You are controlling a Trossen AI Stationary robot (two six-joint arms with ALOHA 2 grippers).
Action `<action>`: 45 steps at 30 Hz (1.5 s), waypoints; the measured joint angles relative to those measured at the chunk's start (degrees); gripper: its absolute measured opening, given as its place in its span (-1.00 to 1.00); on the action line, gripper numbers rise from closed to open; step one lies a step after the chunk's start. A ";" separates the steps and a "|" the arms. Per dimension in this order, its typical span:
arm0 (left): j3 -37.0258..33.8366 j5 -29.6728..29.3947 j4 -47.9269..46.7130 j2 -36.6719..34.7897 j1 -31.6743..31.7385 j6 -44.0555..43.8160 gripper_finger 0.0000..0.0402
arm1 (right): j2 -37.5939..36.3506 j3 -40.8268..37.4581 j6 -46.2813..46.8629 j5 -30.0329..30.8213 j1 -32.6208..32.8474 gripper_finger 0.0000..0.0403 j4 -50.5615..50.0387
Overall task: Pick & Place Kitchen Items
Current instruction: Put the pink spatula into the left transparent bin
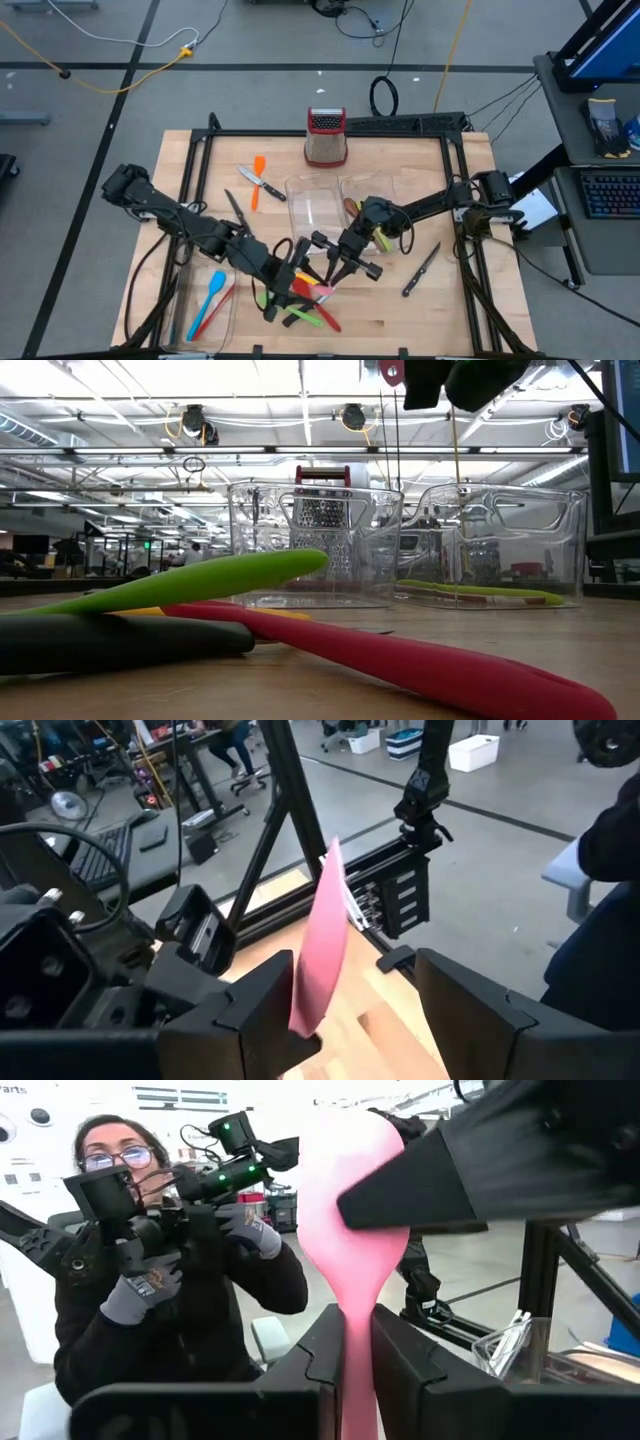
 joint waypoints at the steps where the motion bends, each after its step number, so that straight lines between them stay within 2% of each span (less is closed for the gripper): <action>1: 0.00 0.09 0.16 0.00 0.16 -0.19 0.06 | 0.00 0.00 -0.01 -0.43 0.00 -0.89 -0.23; 25: 0.00 4.47 1.09 0.19 2.66 -2.30 0.04 | 0.76 -0.02 -1.49 -4.26 0.00 -0.89 -1.13; 28: 0.00 7.01 1.15 0.20 3.30 -2.23 -0.09 | 0.76 -0.02 -2.02 -5.23 0.00 -0.89 -1.40; 35: 0.00 14.39 2.97 1.69 5.82 -3.08 -0.62 | 0.76 -0.04 -2.55 -7.38 -0.14 -0.89 -0.81; 37: 0.02 14.94 4.71 2.68 6.37 -4.36 -0.74 | 0.76 -0.04 -1.80 -8.85 -0.46 -0.89 -0.73; 41: 0.02 13.93 4.47 2.73 6.39 -4.34 -0.91 | 0.82 -0.11 -1.24 -9.91 -0.79 -0.89 -0.62; 45: 0.02 14.50 4.69 2.73 6.50 -3.29 -0.98 | 0.81 -0.11 -1.14 -10.09 -0.79 -0.89 -0.51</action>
